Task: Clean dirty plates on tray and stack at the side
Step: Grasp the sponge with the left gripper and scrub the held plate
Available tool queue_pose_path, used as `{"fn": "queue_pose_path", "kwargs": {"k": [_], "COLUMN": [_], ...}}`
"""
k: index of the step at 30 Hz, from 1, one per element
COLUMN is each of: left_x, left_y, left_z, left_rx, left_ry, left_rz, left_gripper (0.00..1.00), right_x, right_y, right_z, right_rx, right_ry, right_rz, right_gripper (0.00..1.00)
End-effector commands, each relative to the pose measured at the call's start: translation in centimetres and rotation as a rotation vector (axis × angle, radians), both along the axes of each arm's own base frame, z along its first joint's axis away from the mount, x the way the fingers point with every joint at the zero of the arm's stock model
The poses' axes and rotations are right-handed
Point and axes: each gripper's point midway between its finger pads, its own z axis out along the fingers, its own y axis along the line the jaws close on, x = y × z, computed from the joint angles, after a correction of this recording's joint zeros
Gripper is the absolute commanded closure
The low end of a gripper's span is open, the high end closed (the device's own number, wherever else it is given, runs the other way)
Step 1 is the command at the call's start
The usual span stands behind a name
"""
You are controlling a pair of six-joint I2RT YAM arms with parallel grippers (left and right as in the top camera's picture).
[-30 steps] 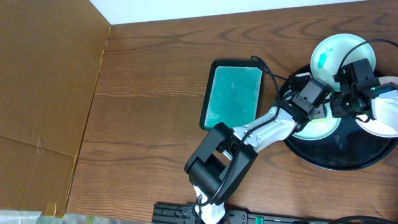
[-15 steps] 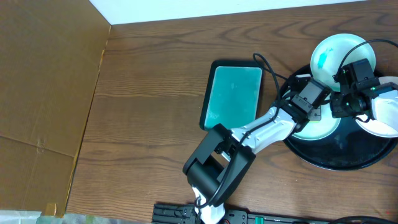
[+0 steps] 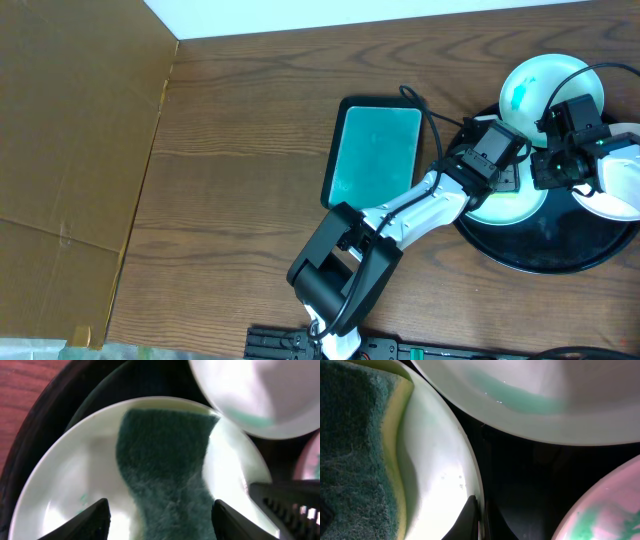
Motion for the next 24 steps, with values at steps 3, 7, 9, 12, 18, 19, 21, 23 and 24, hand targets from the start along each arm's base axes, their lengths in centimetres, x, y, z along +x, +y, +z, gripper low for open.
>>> {"fn": "queue_pose_path", "kwargs": {"k": [3,7,9,12,18,19,21,23,24], "left_x": [-0.1,0.1,0.0,0.0,-0.2,-0.2,-0.2,-0.2,-0.2], "left_y": [-0.1,-0.2,-0.2,-0.1,0.0,0.0,-0.1,-0.1,-0.1], "left_z": [-0.7,-0.6,-0.7,-0.9,-2.7,-2.9,-3.0,-3.0,-3.0], "left_rx": [0.011,0.014,0.015,0.007,0.028,0.029,0.029,0.029,0.03], "left_ry": [-0.002,-0.013,-0.008,0.001,0.031,0.031,0.032,0.032,0.032], "left_rz": [-0.036,-0.051,-0.047,-0.028,-0.026,-0.026,-0.027,-0.027,-0.027], "left_gripper": [0.41,0.45,0.56,0.63,0.57,0.56,0.57,0.57,0.57], "right_x": [-0.6,-0.6,-0.5,-0.6,-0.6,-0.6,-0.6,-0.6,-0.6], "right_y": [0.1,0.1,0.1,0.1,0.1,0.1,0.1,0.1,0.1], "right_z": [-0.4,-0.4,-0.4,-0.4,-0.4,-0.4,-0.4,-0.4,-0.4], "right_rx": [0.003,0.003,0.003,0.003,0.003,0.003,0.003,0.003,0.003], "right_ry": [0.027,0.026,0.026,0.026,0.027,0.027,0.027,0.026,0.026], "right_rz": [0.006,0.006,0.006,0.006,0.006,0.006,0.006,0.006,0.006], "right_gripper": [0.99,0.99,0.99,0.99,0.99,0.99,0.99,0.99,0.99]}}
